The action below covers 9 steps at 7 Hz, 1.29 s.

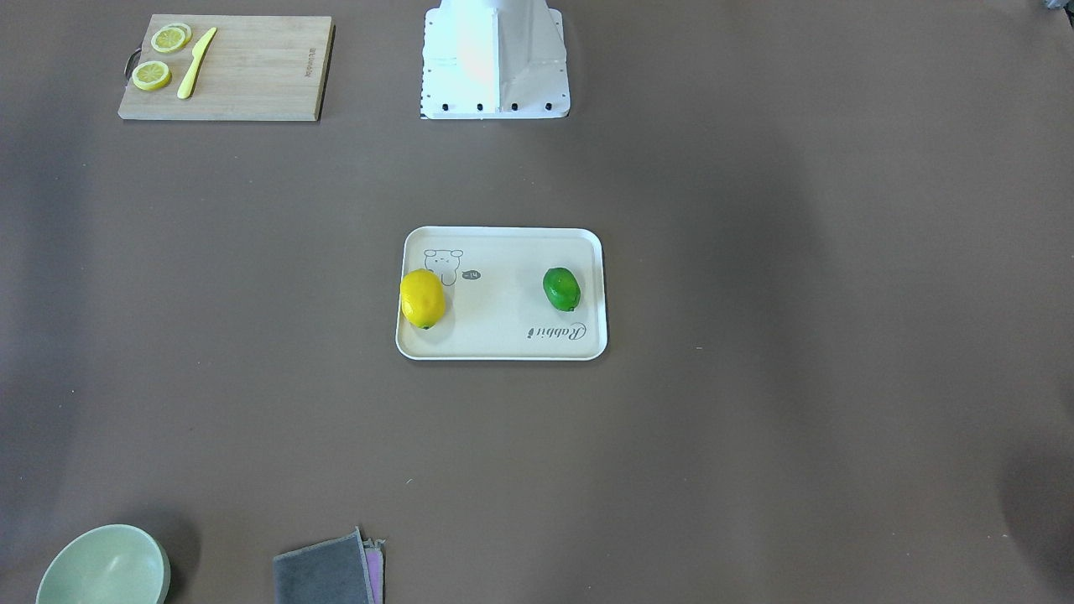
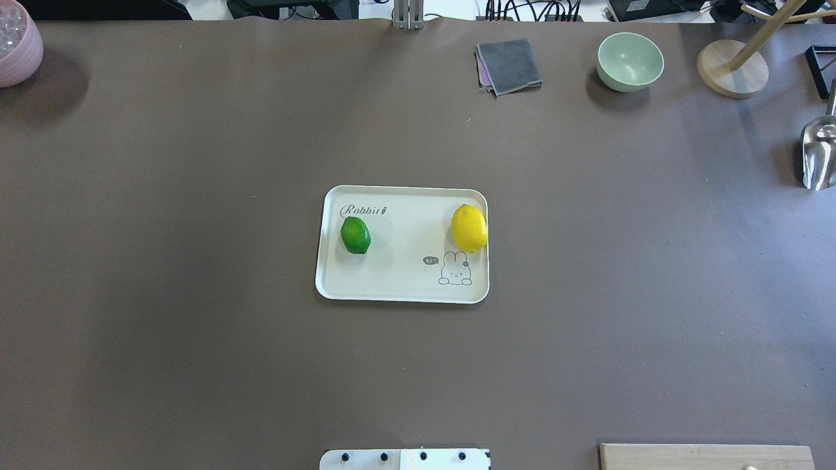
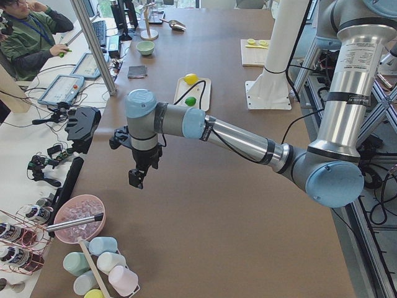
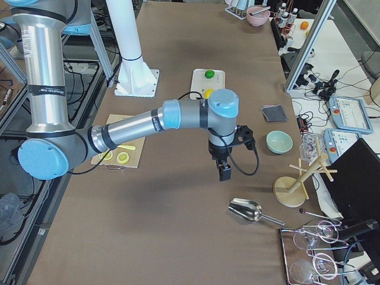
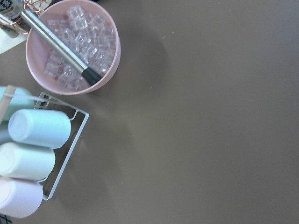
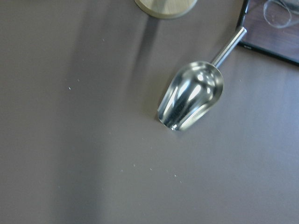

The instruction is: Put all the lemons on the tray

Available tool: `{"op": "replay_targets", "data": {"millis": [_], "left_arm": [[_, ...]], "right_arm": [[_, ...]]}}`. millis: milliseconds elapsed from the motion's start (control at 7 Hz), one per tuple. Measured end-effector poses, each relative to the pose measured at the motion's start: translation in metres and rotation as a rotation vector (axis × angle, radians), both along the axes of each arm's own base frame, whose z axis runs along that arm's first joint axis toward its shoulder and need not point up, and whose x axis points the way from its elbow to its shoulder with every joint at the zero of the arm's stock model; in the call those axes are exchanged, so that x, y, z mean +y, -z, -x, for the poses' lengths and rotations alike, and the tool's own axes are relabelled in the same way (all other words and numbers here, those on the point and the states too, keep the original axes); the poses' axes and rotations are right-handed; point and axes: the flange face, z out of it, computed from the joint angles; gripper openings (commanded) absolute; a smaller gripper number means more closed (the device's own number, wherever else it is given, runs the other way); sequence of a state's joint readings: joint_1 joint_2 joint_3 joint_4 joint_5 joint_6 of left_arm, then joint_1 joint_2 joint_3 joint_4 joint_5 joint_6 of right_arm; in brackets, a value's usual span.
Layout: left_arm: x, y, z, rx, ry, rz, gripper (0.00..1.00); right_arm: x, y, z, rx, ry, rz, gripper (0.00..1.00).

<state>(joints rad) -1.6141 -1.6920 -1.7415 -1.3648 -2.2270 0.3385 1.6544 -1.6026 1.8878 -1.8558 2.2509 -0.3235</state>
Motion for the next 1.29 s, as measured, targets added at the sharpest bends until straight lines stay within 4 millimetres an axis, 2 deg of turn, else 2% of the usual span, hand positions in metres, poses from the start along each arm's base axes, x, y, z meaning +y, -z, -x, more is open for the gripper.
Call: {"op": "replay_targets", "data": {"millis": [143, 286, 429, 571, 714, 857, 1143, 1286], "left_arm": [[0.025, -0.039, 0.005, -0.003, 0.0, 0.029, 0.99], [0.046, -0.07, 0.004, 0.012, -0.001, 0.015, 0.99], [0.067, -0.097, 0.001, 0.041, -0.002, -0.022, 0.99], [0.086, -0.119, -0.001, 0.055, 0.003, -0.042, 0.99], [0.097, -0.128, -0.003, 0.068, 0.027, -0.013, 0.99], [0.104, -0.13, -0.004, 0.096, 0.06, 0.048, 0.99], [0.118, -0.134, -0.008, 0.165, 0.083, 0.113, 0.99], [0.124, -0.135, -0.009, 0.179, 0.085, 0.121, 0.99]], "right_arm": [[0.034, -0.041, -0.014, -0.016, -0.009, 0.057, 1.0], [0.053, -0.08, -0.017, -0.034, -0.014, 0.117, 1.0], [0.06, -0.112, -0.018, -0.044, -0.017, 0.132, 1.0], [0.063, -0.128, -0.018, -0.049, -0.019, 0.103, 1.0], [0.062, -0.132, -0.016, -0.058, -0.019, 0.08, 1.0], [0.056, -0.124, -0.016, -0.064, -0.017, 0.086, 1.0], [0.04, -0.083, -0.016, -0.066, -0.011, 0.147, 1.0], [0.041, -0.074, -0.015, -0.07, -0.008, 0.16, 1.0]]}}
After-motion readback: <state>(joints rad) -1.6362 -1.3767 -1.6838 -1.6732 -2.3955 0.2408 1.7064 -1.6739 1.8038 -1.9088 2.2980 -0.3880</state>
